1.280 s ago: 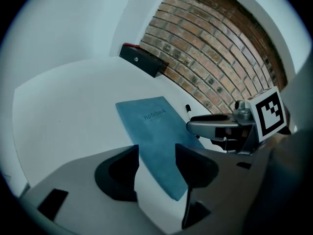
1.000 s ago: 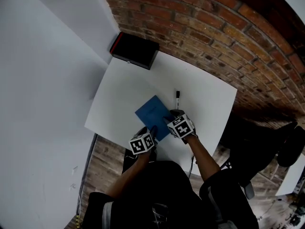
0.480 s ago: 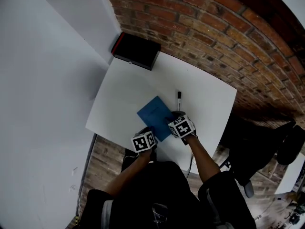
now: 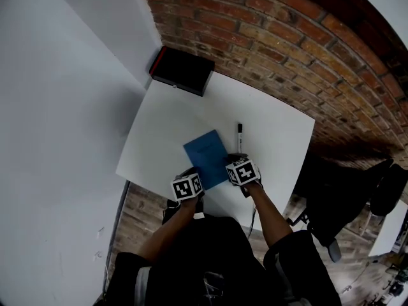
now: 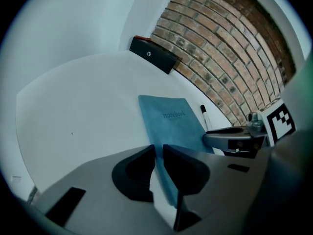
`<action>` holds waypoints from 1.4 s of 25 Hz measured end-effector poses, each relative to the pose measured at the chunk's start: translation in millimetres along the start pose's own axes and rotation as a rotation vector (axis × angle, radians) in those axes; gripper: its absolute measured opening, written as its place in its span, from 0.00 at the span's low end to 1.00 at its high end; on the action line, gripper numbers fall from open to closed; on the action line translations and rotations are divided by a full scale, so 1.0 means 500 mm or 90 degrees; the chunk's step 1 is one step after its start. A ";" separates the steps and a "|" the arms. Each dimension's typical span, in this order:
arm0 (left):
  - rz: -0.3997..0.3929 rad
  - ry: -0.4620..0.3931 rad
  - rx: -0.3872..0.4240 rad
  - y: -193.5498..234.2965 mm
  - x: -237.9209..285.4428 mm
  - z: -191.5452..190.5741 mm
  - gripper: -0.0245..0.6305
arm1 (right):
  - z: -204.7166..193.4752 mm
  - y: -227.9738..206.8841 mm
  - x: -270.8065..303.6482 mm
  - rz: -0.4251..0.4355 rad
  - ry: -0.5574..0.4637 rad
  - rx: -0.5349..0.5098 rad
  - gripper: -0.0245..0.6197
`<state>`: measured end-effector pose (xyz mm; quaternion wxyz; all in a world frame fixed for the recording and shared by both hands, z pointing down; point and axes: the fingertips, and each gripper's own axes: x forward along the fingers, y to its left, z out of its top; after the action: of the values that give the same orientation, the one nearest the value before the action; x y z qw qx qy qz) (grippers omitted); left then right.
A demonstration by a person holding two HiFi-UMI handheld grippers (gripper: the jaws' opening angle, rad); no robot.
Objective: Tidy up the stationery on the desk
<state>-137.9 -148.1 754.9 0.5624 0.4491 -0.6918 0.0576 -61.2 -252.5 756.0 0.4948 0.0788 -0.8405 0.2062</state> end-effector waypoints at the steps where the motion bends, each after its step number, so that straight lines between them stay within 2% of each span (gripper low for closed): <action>1: -0.002 0.002 0.004 0.002 -0.001 0.002 0.14 | 0.000 0.001 -0.001 -0.003 0.000 0.006 0.18; 8: -0.002 0.003 0.054 0.022 -0.015 0.023 0.12 | 0.003 0.020 -0.008 -0.012 -0.019 0.059 0.13; 13: -0.007 0.007 0.088 0.049 -0.029 0.039 0.11 | -0.004 0.056 -0.013 -0.003 -0.041 0.152 0.11; 24: -0.027 0.031 0.162 0.112 -0.042 0.094 0.10 | 0.008 0.128 0.011 0.002 -0.088 0.290 0.11; 35: -0.062 0.066 0.229 0.164 -0.042 0.154 0.10 | 0.038 0.183 0.044 -0.007 -0.110 0.352 0.11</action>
<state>-250.8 -132.9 744.8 0.5099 0.5719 -0.6181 0.1758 -118.2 -176.6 742.3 0.3821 0.2326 -0.7910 0.4174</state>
